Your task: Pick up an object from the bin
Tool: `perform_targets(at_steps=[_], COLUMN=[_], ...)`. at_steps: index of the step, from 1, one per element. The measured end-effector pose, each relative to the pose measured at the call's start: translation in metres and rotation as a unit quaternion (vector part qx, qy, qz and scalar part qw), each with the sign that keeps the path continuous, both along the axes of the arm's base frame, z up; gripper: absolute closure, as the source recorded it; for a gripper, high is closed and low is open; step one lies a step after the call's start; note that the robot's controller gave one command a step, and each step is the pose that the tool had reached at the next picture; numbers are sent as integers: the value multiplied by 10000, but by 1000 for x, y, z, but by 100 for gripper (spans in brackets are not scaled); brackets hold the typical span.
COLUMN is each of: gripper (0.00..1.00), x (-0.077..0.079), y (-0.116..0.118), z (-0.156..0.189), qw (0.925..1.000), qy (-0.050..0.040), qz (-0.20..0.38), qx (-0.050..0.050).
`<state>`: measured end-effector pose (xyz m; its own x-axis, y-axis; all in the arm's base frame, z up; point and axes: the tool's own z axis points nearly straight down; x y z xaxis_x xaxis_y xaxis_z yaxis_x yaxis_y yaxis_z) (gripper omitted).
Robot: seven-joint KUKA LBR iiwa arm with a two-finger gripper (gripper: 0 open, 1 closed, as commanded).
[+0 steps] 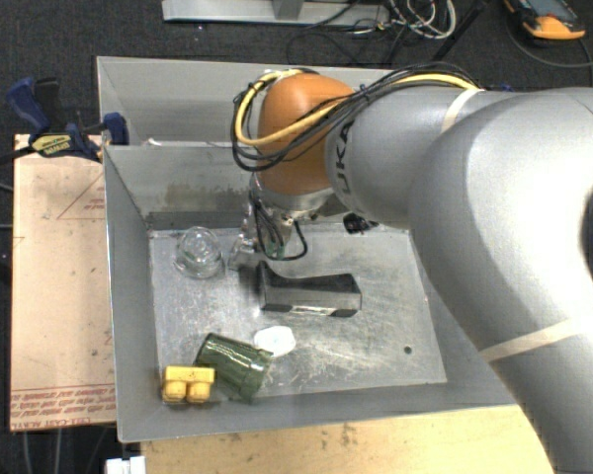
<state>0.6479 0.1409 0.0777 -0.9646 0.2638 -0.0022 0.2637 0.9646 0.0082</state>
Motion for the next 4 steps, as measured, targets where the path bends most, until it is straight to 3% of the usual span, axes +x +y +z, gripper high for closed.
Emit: perform_targets(at_steps=[1,2,3,4], gripper=[100,100,100,0], x=[0,-3,-1,-15], y=[0,-2,-1,-20], z=[0,37,48,70], qw=[10000,10000,10000,9700], qy=[-2,26,12,7], qz=[-2,29,32,2432], qx=[1,-29,-27,-36])
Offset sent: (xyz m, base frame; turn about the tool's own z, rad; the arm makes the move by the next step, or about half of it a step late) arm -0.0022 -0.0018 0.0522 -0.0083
